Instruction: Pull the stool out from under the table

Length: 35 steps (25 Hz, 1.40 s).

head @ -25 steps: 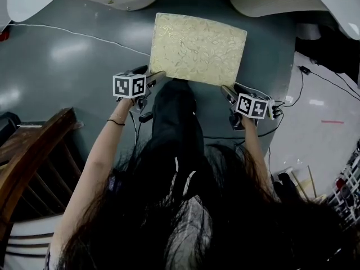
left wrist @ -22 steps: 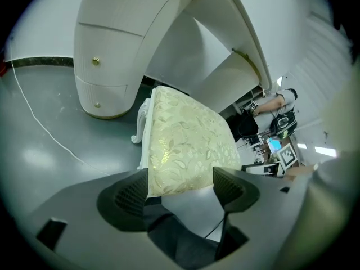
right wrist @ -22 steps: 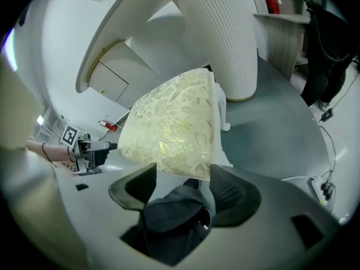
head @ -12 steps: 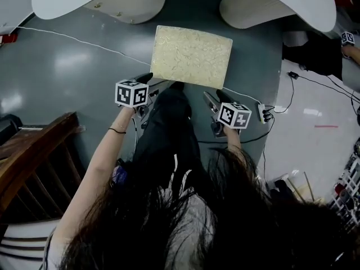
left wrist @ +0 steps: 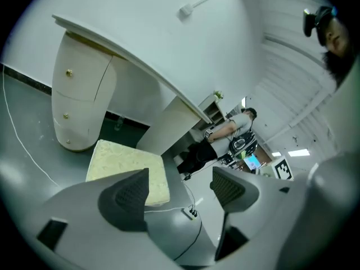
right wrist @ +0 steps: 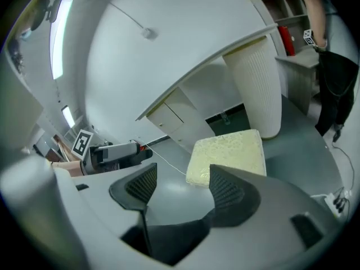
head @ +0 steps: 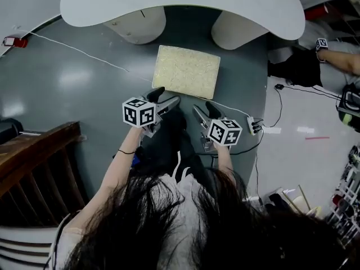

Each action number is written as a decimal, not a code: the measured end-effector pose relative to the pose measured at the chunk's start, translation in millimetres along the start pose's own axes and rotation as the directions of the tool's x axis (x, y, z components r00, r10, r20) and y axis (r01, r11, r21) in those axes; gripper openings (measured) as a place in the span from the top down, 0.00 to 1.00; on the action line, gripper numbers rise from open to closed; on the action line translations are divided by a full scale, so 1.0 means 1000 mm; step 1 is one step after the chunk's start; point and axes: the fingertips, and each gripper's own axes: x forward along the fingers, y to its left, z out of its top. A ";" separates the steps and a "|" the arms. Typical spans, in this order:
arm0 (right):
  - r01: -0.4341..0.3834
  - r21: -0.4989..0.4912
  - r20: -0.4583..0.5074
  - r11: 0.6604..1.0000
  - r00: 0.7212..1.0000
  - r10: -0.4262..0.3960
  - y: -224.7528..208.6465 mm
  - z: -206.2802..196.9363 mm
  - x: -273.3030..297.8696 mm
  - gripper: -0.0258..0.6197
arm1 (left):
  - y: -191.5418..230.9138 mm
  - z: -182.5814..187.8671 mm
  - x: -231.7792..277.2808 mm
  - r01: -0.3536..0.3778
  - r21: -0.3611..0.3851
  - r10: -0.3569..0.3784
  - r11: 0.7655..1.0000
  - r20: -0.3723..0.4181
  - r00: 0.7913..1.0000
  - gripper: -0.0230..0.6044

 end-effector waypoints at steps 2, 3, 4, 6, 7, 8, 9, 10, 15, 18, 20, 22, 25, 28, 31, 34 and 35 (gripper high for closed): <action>-0.011 -0.049 0.010 0.999 1.000 0.012 0.016 0.009 -0.014 0.49 | -0.023 0.014 -0.010 0.012 -0.006 -0.012 1.000 0.055 0.998 0.38; -0.013 -0.067 0.017 0.998 1.000 0.015 0.023 0.014 -0.019 0.49 | -0.033 0.020 -0.014 0.018 -0.005 -0.018 1.000 0.071 0.997 0.38; -0.015 -0.079 0.027 0.997 1.000 0.017 0.029 0.018 -0.024 0.49 | -0.042 0.024 -0.018 0.026 0.001 -0.026 1.000 0.078 0.997 0.38; -0.016 -0.086 0.051 0.996 0.998 0.021 0.041 0.026 -0.036 0.49 | -0.062 0.027 -0.027 0.046 0.029 -0.048 0.999 0.072 0.996 0.38; -0.018 -0.086 0.065 0.996 0.998 0.024 0.047 0.030 -0.042 0.49 | -0.072 0.029 -0.031 0.054 0.051 -0.058 0.997 0.070 0.996 0.38; -0.020 -0.085 0.080 0.996 0.996 0.027 0.052 0.035 -0.049 0.49 | -0.082 0.031 -0.035 0.060 0.077 -0.066 0.995 0.077 0.995 0.38; -0.023 -0.086 0.095 0.996 0.995 0.031 0.056 0.040 -0.055 0.49 | -0.090 0.036 -0.038 0.062 0.104 -0.072 0.993 0.092 0.993 0.38; -0.026 -0.087 0.110 0.996 0.993 0.035 0.060 0.045 -0.061 0.49 | -0.098 0.041 -0.041 0.061 0.129 -0.076 0.990 0.111 0.991 0.38; -0.032 -0.092 0.180 0.995 0.983 0.048 0.073 0.059 -0.096 0.49 | -0.137 0.062 -0.048 0.067 0.174 -0.101 0.982 0.197 0.975 0.39; -0.036 -0.100 0.200 0.994 0.978 0.055 0.079 0.059 -0.107 0.50 | -0.154 0.059 -0.049 0.084 0.205 -0.124 0.975 0.190 0.974 0.39; -0.032 -0.108 0.208 0.994 0.977 0.054 0.080 0.054 -0.112 0.52 | -0.163 0.050 -0.051 0.079 0.227 -0.121 0.971 0.176 0.977 0.39; -0.017 -0.101 0.230 0.995 0.972 0.040 0.078 0.050 -0.119 0.65 | -0.173 0.039 -0.053 0.078 0.241 -0.118 0.967 0.157 0.981 0.40; -0.017 -0.062 0.252 0.998 0.967 0.032 0.074 0.044 -0.125 0.75 | -0.182 0.028 -0.058 0.069 0.277 -0.106 0.958 0.120 0.987 0.40; -0.031 -0.051 0.244 0.998 0.969 0.042 0.077 0.036 -0.125 0.77 | -0.184 0.023 -0.068 0.050 0.301 -0.086 0.952 0.106 0.991 0.41; -0.041 -0.058 0.242 0.997 0.969 0.054 0.081 0.033 -0.125 0.78 | -0.181 0.024 -0.075 0.038 0.280 -0.074 0.959 0.120 0.990 0.47; -0.040 -0.061 0.239 0.997 0.970 0.054 0.083 0.030 -0.125 0.79 | -0.177 0.025 -0.084 0.024 0.260 -0.061 0.965 0.135 0.989 0.62; -0.039 -0.064 0.236 0.997 0.970 0.053 0.084 0.028 -0.124 0.79 | -0.175 0.025 -0.088 0.022 0.258 -0.059 0.966 0.138 0.989 0.65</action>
